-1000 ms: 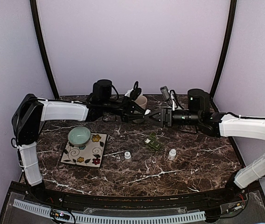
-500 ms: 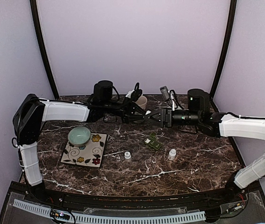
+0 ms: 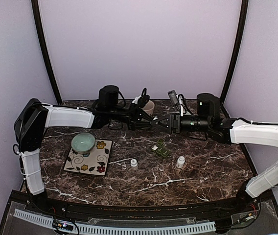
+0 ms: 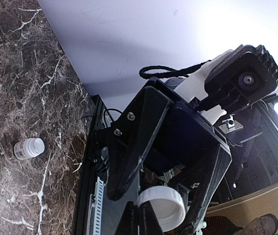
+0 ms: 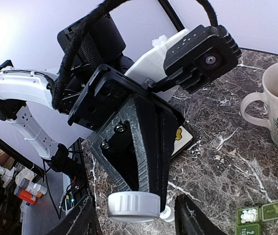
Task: Sort the pills into containers
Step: Pass from the left arm to the right
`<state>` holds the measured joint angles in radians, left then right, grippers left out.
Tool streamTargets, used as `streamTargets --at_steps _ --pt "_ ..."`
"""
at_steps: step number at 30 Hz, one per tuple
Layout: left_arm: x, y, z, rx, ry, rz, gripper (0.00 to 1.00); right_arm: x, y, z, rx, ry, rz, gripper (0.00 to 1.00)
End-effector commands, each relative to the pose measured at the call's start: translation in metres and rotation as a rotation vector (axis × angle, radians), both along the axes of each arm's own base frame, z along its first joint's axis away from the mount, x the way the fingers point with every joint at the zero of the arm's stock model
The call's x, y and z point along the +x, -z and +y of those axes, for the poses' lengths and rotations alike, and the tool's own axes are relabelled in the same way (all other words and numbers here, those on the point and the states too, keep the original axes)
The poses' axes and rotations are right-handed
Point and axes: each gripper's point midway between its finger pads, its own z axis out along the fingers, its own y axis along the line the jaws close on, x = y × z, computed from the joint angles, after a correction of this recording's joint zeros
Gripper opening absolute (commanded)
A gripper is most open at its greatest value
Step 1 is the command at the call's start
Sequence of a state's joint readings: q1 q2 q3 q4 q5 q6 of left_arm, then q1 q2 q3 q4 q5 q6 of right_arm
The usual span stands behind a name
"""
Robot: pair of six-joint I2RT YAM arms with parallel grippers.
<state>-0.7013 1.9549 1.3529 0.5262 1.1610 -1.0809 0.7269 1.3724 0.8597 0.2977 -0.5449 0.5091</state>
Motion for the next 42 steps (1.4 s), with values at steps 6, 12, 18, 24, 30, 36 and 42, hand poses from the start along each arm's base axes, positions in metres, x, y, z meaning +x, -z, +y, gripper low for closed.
streamTargets --at_steps 6,12,18,24,30,36,42 --pt "-0.005 -0.002 -0.001 -0.023 0.028 -0.018 0.00 -0.003 -0.023 0.006 0.039 -0.022 -0.065 0.52" --pt "-0.006 -0.002 -0.002 -0.024 0.032 -0.017 0.00 -0.003 -0.022 0.007 0.038 -0.029 -0.063 0.47" --pt "-0.003 -0.005 -0.003 -0.031 0.031 -0.018 0.00 -0.003 -0.019 0.009 0.030 -0.038 -0.056 0.42" --pt "-0.002 -0.006 -0.004 -0.033 0.031 -0.016 0.00 -0.002 -0.016 0.009 0.027 -0.039 -0.049 0.40" --pt "0.000 -0.011 -0.006 -0.050 0.029 -0.017 0.00 -0.003 -0.013 0.011 0.024 -0.046 -0.039 0.36" --pt "0.001 -0.015 -0.007 -0.060 0.026 -0.018 0.00 -0.003 -0.012 0.011 0.022 -0.047 -0.036 0.37" --pt "0.002 -0.016 -0.008 -0.060 0.021 -0.017 0.00 -0.003 -0.011 0.012 0.010 -0.045 -0.035 0.43"
